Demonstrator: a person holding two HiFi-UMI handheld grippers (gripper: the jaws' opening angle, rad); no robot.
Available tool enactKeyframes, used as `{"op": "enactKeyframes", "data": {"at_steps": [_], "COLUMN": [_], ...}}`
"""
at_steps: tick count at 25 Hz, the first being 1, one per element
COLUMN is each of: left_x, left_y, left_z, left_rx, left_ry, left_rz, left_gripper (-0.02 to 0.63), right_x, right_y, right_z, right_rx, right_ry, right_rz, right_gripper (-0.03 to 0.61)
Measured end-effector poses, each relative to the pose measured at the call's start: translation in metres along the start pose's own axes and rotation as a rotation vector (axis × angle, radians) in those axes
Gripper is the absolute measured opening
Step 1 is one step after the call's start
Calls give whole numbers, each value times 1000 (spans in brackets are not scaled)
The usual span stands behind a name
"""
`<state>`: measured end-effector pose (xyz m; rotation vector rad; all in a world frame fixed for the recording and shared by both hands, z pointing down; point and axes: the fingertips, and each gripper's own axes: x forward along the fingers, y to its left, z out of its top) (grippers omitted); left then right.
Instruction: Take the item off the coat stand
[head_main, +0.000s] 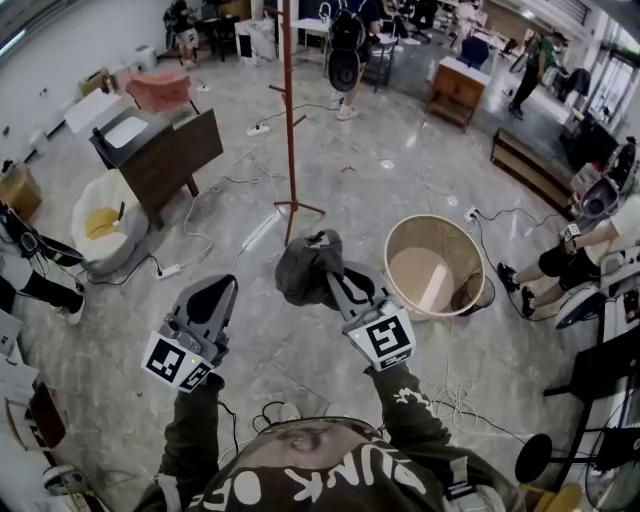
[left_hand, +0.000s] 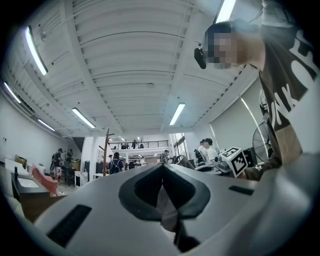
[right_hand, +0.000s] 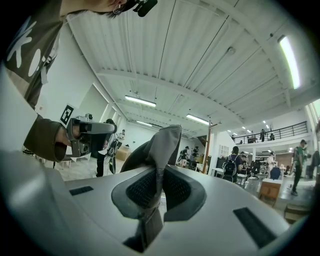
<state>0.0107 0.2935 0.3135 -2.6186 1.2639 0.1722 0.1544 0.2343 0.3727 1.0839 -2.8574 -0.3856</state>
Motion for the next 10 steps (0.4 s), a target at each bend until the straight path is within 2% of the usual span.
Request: {"op": "enactKeyframes", "data": {"at_steps": [10], "left_x": [3], "left_y": [1], "left_z": [0], "left_rx": [-1], "left_ry": [-6], "left_rz": [-4], "left_gripper": [5], "right_x": [-1], "right_y": [-1], "right_z": [1], "right_rx": [-22], "right_ry": [13], "right_rz": [-9], "right_gripper": [31]}}
